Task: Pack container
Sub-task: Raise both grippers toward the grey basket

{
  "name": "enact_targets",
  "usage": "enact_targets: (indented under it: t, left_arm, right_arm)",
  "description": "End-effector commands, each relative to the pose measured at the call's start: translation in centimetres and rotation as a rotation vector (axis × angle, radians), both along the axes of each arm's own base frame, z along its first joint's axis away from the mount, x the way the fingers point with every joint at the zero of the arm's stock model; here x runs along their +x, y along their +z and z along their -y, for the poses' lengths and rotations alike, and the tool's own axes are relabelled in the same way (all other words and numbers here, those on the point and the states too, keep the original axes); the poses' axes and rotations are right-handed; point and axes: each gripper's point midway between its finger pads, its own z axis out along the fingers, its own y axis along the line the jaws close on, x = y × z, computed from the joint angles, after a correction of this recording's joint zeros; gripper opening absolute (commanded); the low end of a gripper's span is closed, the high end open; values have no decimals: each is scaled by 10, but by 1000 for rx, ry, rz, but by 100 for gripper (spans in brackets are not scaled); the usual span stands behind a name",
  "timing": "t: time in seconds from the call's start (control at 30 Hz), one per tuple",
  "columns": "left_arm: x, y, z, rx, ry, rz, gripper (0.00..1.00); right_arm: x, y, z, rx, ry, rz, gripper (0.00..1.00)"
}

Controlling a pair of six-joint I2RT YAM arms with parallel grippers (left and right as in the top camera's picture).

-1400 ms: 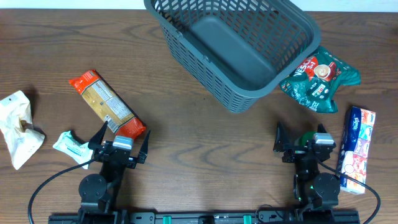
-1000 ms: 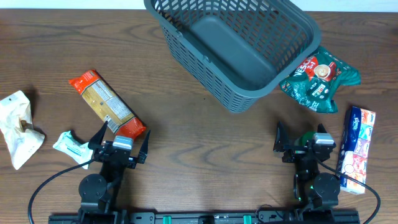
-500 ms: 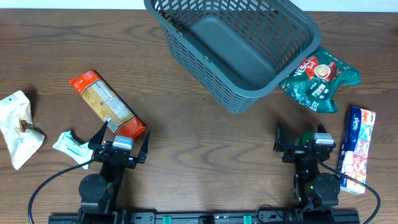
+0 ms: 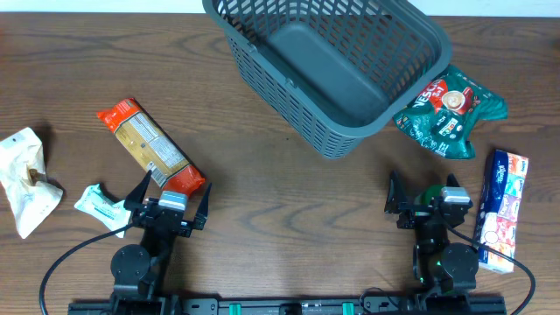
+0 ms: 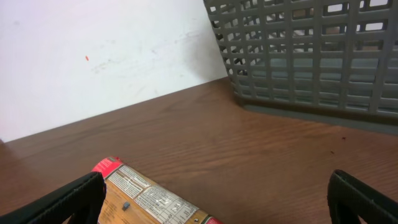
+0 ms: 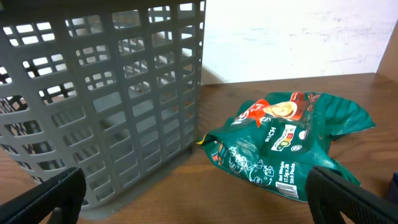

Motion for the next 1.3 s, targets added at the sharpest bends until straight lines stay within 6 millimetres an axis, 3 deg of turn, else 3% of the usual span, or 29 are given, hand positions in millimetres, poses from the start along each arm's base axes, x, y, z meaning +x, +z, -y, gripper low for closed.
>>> enact_targets:
  t: [0.0, 0.4, 0.53, 0.63, 0.73, 0.83, 1.03, 1.13, 1.27]
  left_arm:
    - [-1, -16, 4, 10, -23, -41, 99]
    - [-1, -16, 4, 10, -23, -40, 99]
    - [0, -3, 4, -150, -8, -28, 99]
    - [-2, 17, 4, -352, 5, -37, 99]
    - [-6, 49, 3, -392, 9, -47, 99]
    - [-7, 93, 3, -390, 14, -69, 99]
    - [3, 169, 5, -385, 38, -211, 99]
    - [8, 199, 14, -386, 8, -307, 99]
    - [18, 222, 21, -378, 7, -463, 99]
  right_arm:
    - [0, -1, -2, 9, 9, 0, 99]
    - [0, -1, -4, 17, 18, -2, 99]
    - [0, 2, -7, 192, 23, 11, 99]
    - [-2, 3, -26, 278, 131, -4, 99]
    - [-5, 12, -40, 314, 211, -10, 99]
    - [-10, 41, -44, 300, 240, 9, 99]
    - [-13, 122, -43, 190, 245, 16, 99]
    - [-11, 144, -44, 177, 237, -93, 99]
    - [-8, 154, -44, 125, 235, -299, 99]
